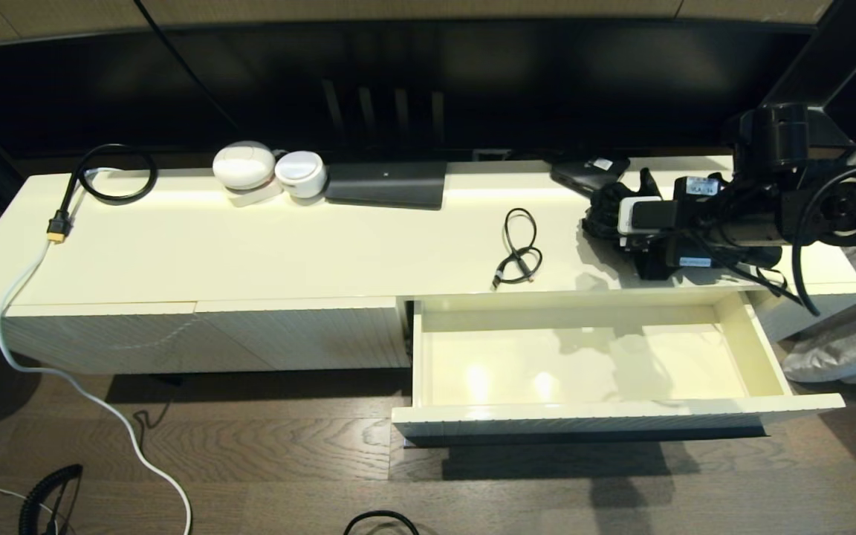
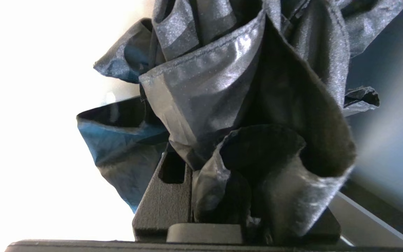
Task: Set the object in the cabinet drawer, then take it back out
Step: Put the umbrella in the drawer
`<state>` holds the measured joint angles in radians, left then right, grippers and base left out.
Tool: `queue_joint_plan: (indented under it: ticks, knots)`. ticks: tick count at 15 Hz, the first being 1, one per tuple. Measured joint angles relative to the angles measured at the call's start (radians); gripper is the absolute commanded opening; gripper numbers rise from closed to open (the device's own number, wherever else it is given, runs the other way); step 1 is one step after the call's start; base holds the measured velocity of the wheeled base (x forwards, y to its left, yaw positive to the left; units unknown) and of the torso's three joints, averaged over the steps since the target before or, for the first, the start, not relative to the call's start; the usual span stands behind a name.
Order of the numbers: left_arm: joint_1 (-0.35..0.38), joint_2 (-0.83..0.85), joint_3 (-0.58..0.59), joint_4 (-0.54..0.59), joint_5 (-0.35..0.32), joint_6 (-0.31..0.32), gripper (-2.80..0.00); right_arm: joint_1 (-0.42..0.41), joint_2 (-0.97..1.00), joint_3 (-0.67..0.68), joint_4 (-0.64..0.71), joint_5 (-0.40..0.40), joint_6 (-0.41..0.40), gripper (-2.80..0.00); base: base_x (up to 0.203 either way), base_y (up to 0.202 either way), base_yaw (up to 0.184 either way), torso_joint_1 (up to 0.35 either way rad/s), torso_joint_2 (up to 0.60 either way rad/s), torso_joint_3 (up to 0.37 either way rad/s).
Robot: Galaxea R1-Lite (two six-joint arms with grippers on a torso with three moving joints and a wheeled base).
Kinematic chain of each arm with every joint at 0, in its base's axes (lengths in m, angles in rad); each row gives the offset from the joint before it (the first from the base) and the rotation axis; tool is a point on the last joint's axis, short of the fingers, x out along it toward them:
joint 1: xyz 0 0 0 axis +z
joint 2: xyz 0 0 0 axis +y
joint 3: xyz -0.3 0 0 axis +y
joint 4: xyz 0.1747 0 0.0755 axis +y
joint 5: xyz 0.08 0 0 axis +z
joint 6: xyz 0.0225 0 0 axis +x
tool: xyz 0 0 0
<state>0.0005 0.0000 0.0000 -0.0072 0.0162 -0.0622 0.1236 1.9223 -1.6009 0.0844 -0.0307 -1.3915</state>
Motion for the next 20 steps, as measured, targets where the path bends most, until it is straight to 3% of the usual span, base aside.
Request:
queue_joint_plan:
  ticks: [3, 8, 11, 15, 20]
  knots:
    - [0.000, 0.000, 0.000, 0.000, 0.000, 0.000, -2.80, 0.054, -0.127, 0.067, 0.100, -0.013, 0.068, -2.80, 0.000, 0.000, 0.000, 0.000, 0.00, 0.000]
    - [-0.001, 0.000, 0.000, 0.000, 0.000, 0.000, -2.80, 0.212, -0.319, 0.220, 0.232, -0.041, 0.261, -2.80, 0.000, 0.000, 0.000, 0.000, 0.00, 0.000]
    - [-0.001, 0.000, 0.000, 0.000, 0.000, 0.000, -2.80, 0.256, -0.362, 0.319, 0.232, -0.040, 0.371, -2.80, 0.000, 0.000, 0.000, 0.000, 0.00, 0.000]
    - [0.000, 0.000, 0.000, 0.000, 0.000, 0.000, -2.80, 0.266, -0.347, 0.416, 0.149, -0.027, 0.403, -2.80, 0.000, 0.000, 0.000, 0.000, 0.00, 0.000]
    - [0.000, 0.000, 0.000, 0.000, 0.000, 0.000, -2.80, 0.266, -0.251, 0.424, 0.067, 0.031, 0.402, -2.80, 0.000, 0.000, 0.000, 0.000, 0.00, 0.000]
